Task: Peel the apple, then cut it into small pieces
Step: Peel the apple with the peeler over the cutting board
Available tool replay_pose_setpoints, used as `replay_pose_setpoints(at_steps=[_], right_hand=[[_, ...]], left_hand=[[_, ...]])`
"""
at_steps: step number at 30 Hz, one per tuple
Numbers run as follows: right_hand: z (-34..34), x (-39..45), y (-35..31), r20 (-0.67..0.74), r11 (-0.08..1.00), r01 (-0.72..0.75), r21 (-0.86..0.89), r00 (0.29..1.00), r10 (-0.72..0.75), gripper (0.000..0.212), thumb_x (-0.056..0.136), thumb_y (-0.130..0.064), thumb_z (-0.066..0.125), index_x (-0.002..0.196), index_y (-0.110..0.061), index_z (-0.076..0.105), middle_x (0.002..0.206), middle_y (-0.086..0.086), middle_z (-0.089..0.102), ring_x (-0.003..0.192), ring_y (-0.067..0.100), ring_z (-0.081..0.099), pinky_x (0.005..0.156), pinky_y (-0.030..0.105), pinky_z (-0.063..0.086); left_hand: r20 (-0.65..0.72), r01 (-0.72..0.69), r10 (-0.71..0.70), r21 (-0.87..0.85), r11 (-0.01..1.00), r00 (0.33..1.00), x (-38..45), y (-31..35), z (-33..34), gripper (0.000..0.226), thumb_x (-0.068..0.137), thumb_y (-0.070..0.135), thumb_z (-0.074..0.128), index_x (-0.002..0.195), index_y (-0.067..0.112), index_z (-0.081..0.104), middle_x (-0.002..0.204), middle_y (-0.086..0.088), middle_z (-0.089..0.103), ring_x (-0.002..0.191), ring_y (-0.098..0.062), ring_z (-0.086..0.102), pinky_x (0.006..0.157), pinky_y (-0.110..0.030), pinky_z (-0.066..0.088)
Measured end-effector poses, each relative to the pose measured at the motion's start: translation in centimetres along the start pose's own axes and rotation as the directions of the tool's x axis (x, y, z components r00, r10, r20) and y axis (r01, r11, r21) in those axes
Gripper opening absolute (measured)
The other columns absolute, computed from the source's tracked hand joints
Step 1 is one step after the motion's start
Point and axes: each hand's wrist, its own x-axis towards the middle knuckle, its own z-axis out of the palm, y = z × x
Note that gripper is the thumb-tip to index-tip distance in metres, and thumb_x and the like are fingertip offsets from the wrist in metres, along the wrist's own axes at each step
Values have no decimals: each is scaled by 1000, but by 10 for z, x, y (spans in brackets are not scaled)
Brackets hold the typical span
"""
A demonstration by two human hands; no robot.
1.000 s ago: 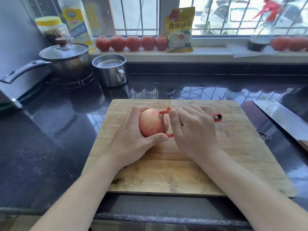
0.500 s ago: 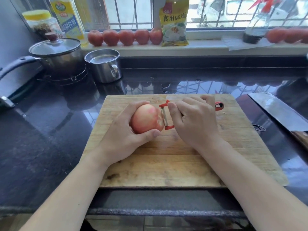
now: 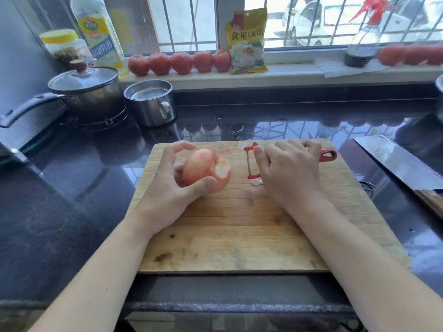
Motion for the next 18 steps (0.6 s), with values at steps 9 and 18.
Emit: replay_pose_setpoints(at_steps=[9,18], right_hand=[[-23,1,-7,-15,729,17,684,1000,-10,30,85,-23,74,102,-28,50,89,-9,54,81,8,53,74,16,42],[-22,-1,-17,52,664,73,744,985,-167,16,87,-28,79,92,-33,65,72,-14,62,64,9,60,60,20,46]], left_hand=[[70,128,-109,-412,902,992,29,9,22,58,84,34,79,137,29,59,134,-10,65,109,-27,73,91,-48,60],[-14,-152,151,-48,987,988,19,-6,32,77,64,23,94,123,40,48,126,-6,59,107,-23,68,91,-40,59]])
